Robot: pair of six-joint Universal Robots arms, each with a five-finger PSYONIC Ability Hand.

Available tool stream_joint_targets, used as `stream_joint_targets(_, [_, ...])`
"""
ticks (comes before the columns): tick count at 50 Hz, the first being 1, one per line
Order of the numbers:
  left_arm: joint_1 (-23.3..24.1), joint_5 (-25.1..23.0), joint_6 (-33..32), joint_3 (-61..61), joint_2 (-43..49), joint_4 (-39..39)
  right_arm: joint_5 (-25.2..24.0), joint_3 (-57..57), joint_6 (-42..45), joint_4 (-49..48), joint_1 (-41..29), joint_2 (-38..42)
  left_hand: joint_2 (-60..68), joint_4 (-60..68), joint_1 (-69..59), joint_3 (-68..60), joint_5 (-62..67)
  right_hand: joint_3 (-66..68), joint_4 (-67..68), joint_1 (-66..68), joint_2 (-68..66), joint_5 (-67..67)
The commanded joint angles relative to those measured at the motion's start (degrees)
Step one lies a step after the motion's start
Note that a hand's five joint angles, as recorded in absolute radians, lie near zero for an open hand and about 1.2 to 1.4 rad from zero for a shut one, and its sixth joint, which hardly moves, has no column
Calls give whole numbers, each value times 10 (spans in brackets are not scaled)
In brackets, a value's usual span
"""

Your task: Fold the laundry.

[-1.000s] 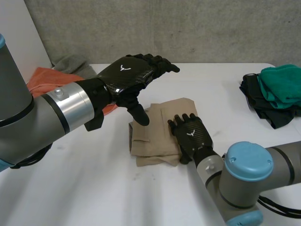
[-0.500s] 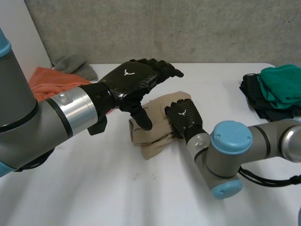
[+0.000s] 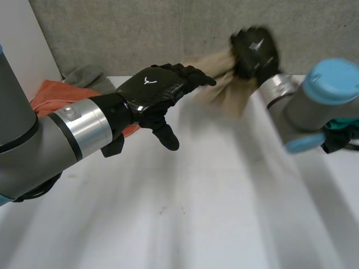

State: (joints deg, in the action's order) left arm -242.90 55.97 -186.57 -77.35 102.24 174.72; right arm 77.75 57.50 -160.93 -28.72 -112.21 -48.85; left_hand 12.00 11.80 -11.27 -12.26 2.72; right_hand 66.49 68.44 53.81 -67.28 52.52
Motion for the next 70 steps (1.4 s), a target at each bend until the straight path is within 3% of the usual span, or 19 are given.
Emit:
stream_joint_targets(1, [0,0,1,-1,-5,-1,-36,-83,-30,-14,126,1,21,23,-28,-18,14,135,116,262,-127,175])
stream_joint_targets(4, [1,0,1,-1,-5,-1,-53,-98,-38,-26,167,13,21,23,-28,-18,14,135,116,262,-127,175])
stream_joint_targets(13, [0,0,1,-2,-4,0,-186,-104,-80,-84,312,113,21,23,-28,-18,14,135,116,262,-127,175])
stream_joint_targets(21, [2,0,1,-2,3,0,-252,-58,-84,-139,397,174,21,23,-28,-18,14,135,116,262,-127,175])
stream_joint_targets(29, [4,0,1,-5,8,1,-321,17,-84,-143,438,153,23,25,-30,-20,15,135,116,262,-127,175])
stream_joint_targets(36, [5,0,1,-5,8,1,-344,19,-86,-136,442,146,23,25,-30,-20,15,135,116,262,-127,175])
stream_joint_targets(39, [6,0,1,-6,8,1,-341,14,-86,-134,444,146,23,25,-30,-20,15,114,95,241,-106,154])
stream_joint_targets(40, [6,0,1,-6,8,1,-337,12,-86,-131,444,146,23,25,-30,-20,15,-228,-247,-101,235,-188])
stream_joint_targets(41, [6,0,1,-6,8,1,-334,12,-86,-129,444,145,23,25,-30,-20,15,-437,-457,-311,445,-398])
stream_joint_targets(42, [6,0,1,-6,8,0,-329,14,-85,-128,444,142,23,25,-30,-20,15,-565,-584,-438,573,-525])
stream_joint_targets(47, [5,0,1,-6,7,0,-272,33,-77,-96,444,104,23,25,-30,-20,15,-565,-584,-438,573,-525])
stream_joint_targets(52, [6,0,1,-6,5,0,-189,93,-74,-19,466,-3,21,23,-28,-18,14,-565,-584,-438,573,-525])
stream_joint_targets(55, [6,0,2,-6,3,0,-173,125,-63,14,483,-48,21,23,-28,-18,14,-565,-584,-438,573,-525])
stream_joint_targets(61, [5,0,2,-6,0,0,-145,196,43,103,550,-131,17,20,-25,-15,10,-565,-584,-438,573,-525])
stream_joint_targets(63, [4,0,2,-5,-1,0,-119,192,87,125,567,-142,18,20,-25,-15,10,-565,-584,-438,573,-525])
stream_joint_targets(64, [4,0,2,-5,-1,0,-82,180,128,139,576,-148,17,20,-25,-15,10,-565,-584,-438,573,-525])
stream_joint_targets(67, [2,0,2,-2,-4,1,0,134,181,133,573,-150,16,18,-23,-13,9,-565,-584,-438,573,-525])
stream_joint_targets(70, [1,1,1,1,-4,2,9,111,154,104,519,-173,16,18,-23,-13,9,-565,-584,-438,573,-525])
